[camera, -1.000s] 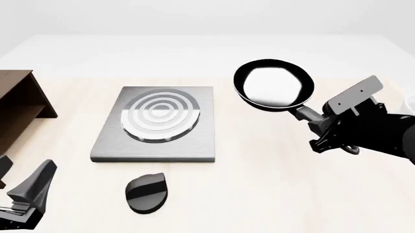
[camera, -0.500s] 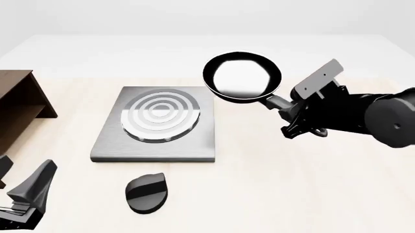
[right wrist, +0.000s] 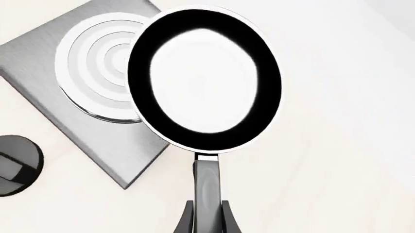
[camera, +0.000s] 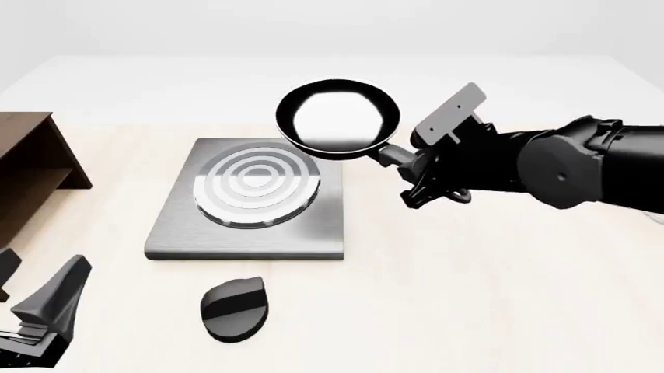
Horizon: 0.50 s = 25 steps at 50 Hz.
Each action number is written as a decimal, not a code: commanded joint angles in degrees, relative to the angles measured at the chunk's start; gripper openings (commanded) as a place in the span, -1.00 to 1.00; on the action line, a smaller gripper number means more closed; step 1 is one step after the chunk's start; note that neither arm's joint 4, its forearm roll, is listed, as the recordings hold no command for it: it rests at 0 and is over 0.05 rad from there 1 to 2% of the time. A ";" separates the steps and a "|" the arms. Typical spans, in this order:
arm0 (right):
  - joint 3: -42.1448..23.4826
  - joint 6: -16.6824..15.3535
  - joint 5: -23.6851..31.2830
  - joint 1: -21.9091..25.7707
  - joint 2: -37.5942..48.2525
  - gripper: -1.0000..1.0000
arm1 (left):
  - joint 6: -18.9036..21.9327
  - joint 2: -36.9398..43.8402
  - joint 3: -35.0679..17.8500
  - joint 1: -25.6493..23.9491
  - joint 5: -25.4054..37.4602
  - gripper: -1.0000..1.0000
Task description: Turn on the stove and put the frying pan on it.
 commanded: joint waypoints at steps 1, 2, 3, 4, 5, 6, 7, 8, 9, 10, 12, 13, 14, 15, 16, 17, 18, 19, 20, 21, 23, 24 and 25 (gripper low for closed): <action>-4.86 2.18 -0.76 3.13 3.08 -1.00 | -1.14 0.01 0.03 0.38 -0.15 1.00; -5.08 2.26 -0.88 3.39 3.35 -1.00 | -1.14 0.01 0.03 0.36 -0.12 1.00; -5.30 2.58 -0.82 3.78 3.50 -1.00 | -1.13 0.01 0.03 0.37 -0.13 1.00; -5.39 2.55 -0.88 3.87 3.61 -1.00 | -1.13 0.01 0.03 0.38 -0.13 1.00; -5.58 2.69 -0.90 4.23 3.88 -1.00 | -1.17 0.01 0.03 0.38 -0.12 1.00; -5.72 2.82 -0.96 4.42 4.01 -1.00 | -1.16 0.01 0.03 0.38 -0.11 1.00; -5.93 2.86 -1.04 4.54 4.34 -1.00 | -1.14 0.01 0.03 0.42 -0.11 1.00; -6.09 2.89 -1.12 4.63 4.58 -1.00 | -1.13 0.01 0.03 0.40 -0.11 1.00; -6.28 3.00 -1.11 4.87 4.85 -1.00 | -1.11 0.01 0.03 0.35 -0.12 1.00; -6.58 3.11 -1.13 5.04 5.13 -1.00 | -1.12 0.01 0.03 0.37 -0.13 1.00; -7.04 3.24 -0.98 5.48 5.43 -1.00 | -1.09 0.01 0.03 0.38 -0.11 1.00; -7.04 3.24 -0.98 5.48 5.43 -1.00 | -1.09 0.01 0.03 0.38 -0.11 1.00; -7.63 3.39 -0.80 6.11 5.73 -1.00 | -1.10 0.01 0.03 0.39 -0.10 1.00; -7.87 3.51 -0.73 6.39 5.88 -1.00 | -1.10 0.01 0.03 0.38 -0.10 1.00; -8.17 3.48 -0.74 6.74 6.20 -1.00 | -1.11 0.01 0.03 0.41 -0.11 1.00; -8.38 3.54 -0.76 6.96 6.39 -1.00 | -1.07 0.01 0.03 0.41 -0.10 1.00; -8.91 3.67 -0.74 7.51 6.97 -1.00 | -1.14 0.01 0.03 0.40 -0.12 1.00; -9.08 3.69 -0.79 7.69 7.15 -1.00 | -1.16 0.01 0.03 0.41 -0.12 1.00; -9.29 3.79 -0.88 7.99 7.48 -1.00 | -1.17 0.01 0.03 0.39 -0.12 1.00; -9.29 3.79 -0.88 7.99 7.48 -1.00 | -1.17 0.01 0.03 0.39 -0.12 1.00; -9.48 4.04 -1.03 8.33 7.79 -1.00 | -1.18 0.01 0.03 0.39 -0.13 1.00; -9.64 4.13 -1.17 8.50 8.09 -1.00 | -1.21 0.01 0.03 0.38 -0.16 1.00; -9.76 4.23 -1.28 8.60 8.26 -1.00 | -1.22 0.01 0.03 0.37 -0.17 1.00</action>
